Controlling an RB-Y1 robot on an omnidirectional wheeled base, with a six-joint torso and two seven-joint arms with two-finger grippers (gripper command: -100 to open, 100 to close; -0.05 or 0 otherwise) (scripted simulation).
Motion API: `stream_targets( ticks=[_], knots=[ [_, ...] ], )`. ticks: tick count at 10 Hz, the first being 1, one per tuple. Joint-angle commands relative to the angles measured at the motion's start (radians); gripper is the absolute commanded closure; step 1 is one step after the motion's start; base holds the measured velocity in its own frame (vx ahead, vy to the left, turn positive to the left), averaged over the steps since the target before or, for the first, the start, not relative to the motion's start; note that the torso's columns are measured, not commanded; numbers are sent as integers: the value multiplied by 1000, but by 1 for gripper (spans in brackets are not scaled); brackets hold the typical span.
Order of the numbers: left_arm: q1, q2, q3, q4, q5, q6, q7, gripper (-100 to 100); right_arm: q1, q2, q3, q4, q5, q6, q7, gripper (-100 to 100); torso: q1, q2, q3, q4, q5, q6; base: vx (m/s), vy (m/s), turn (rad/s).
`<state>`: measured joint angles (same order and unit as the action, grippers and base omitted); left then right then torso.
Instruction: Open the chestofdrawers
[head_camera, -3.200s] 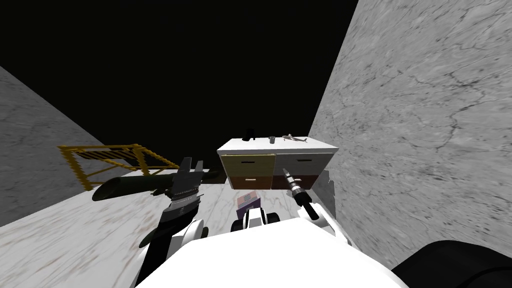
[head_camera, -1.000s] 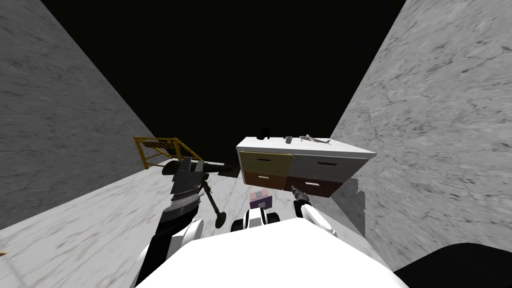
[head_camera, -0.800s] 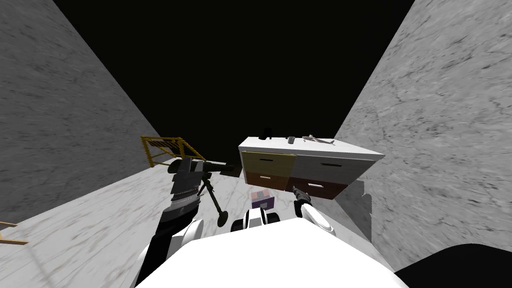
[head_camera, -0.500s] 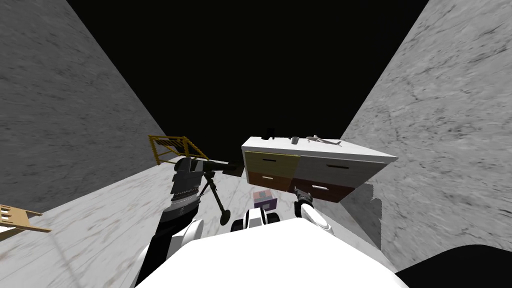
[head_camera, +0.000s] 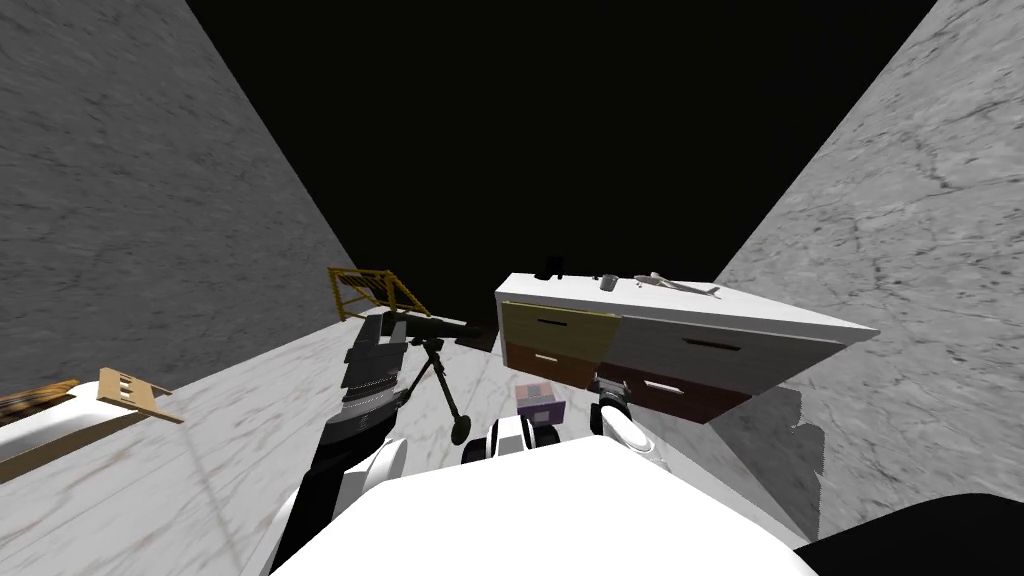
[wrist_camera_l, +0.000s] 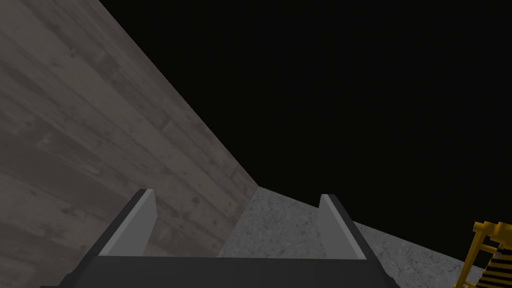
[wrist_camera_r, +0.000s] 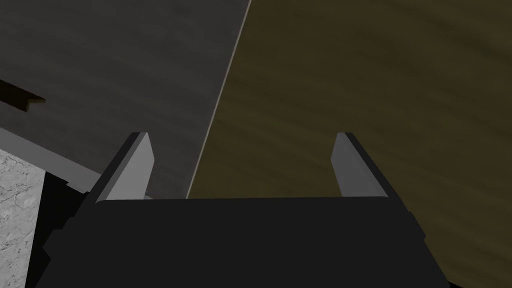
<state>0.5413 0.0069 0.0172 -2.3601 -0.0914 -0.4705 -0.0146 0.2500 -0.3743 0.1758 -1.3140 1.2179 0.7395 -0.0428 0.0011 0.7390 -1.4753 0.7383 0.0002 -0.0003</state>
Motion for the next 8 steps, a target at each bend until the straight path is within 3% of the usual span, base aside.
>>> stream_targets(
  ticks=[1, 4, 6, 7, 8],
  knots=[
    [0, 0, 0, 0, 0, 0, 0, 0, -30, -21, 19, 62, 76, 45, 17, -100, -2, 0, 0, 0, 0, 1, 35, 77, 206],
    [0, 0, 0, 0, 0, 0, 0, 0, -50, -36, 31, 98, 142, 71, 31, -100, 0, -2, -1, -1, 0, 0, 44, 79, 99],
    [0, 0, 0, 0, 0, 0, 0, 0, -88, -64, 54, 166, 218, 117, 60, -100, -1, 0, 0, 0, 0, 0, 43, 88, 201],
    [0, 0, 0, 0, 0, 0, 0, 0, -88, -64, 54, 166, 233, 117, 60, -100, 0, -2, -1, 0, 0, 0, 57, 78, 84],
    [0, 0, 0, 0, 0, 0, 0, 0, -106, -78, 65, 197, 272, 137, 74, -100, -1, -1, -1, -1, 0, 1, 42, 73, 168]
  ],
)
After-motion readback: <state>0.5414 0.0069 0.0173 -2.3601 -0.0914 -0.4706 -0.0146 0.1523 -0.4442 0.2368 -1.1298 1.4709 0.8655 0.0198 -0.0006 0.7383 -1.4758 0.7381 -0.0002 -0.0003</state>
